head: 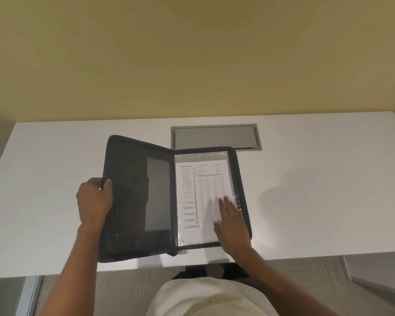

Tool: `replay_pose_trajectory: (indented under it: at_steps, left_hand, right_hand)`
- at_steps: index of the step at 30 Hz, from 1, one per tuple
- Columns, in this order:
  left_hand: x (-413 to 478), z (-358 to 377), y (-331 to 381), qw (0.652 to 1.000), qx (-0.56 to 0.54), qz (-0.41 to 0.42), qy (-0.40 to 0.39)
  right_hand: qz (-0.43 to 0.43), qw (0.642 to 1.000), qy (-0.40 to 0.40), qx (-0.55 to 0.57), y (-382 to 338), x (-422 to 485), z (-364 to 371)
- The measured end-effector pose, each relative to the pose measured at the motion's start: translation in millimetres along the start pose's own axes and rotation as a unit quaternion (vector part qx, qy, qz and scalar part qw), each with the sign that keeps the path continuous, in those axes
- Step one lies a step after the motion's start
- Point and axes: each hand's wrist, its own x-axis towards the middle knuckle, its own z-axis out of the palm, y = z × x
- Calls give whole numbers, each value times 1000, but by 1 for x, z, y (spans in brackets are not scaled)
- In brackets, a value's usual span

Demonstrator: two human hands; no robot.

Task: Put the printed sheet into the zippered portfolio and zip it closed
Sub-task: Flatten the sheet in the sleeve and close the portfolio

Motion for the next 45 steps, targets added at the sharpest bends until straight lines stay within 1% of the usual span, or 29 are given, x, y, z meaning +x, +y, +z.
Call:
replay_pose_trajectory:
  at_steps: [5, 9, 11, 14, 15, 17, 19, 22, 24, 28, 31, 34, 37, 40, 42, 45]
  left_hand:
    - [-24, -10, 36, 997, -45, 67, -13]
    - [-43, -4, 66, 990, -98, 92, -38]
    - [-51, 2, 76, 980, -161, 90, -80]
    - [-65, 11, 89, 945, -279, 63, -159]
    - [-70, 15, 91, 932, -306, 56, -184]
    - [-77, 23, 91, 918, -319, 63, -227]
    - [-83, 33, 84, 916, -293, 83, -262]
    - [-88, 54, 68, 924, -202, 130, -297]
    - [-94, 70, 55, 922, -147, 159, -322]
    - [-103, 101, 33, 914, -72, 211, -339]
    - [-110, 123, 27, 902, -14, 250, -352]
    - [-120, 143, 26, 895, 35, 250, -368]
    - [-128, 158, 29, 897, 78, 258, -351]
    - [-136, 169, 38, 898, 124, 248, -341]
    - [-142, 177, 45, 888, 175, 249, -345]
    - [-151, 187, 53, 869, 254, 259, -337]
  right_hand:
    - [-57, 992, 23, 111, -80, 7, -25]
    - [-108, 972, 53, 201, -142, 7, -52]
    - [-130, 961, 58, 236, -164, 4, -66]
    - [-137, 957, 43, 253, -179, 0, -78]
    - [-134, 958, 38, 250, -180, -2, -81]
    - [-125, 962, 36, 240, -176, -5, -83]
    - [-119, 966, 43, 226, -167, -7, -84]
    - [-119, 969, 54, 212, -146, -8, -86]
    - [-105, 967, 50, 225, -128, -8, -88]
    - [-35, 968, 36, 247, -85, -7, -85]
    - [31, 966, 52, 251, -52, -2, -84]
    - [72, 978, 75, 183, -20, 7, -83]
    - [109, 979, 54, 164, 4, 16, -78]
    - [124, 980, 41, 151, 20, 22, -71]
    - [129, 983, 32, 127, 30, 27, -64]
    - [144, 984, -4, 103, 40, 32, -50]
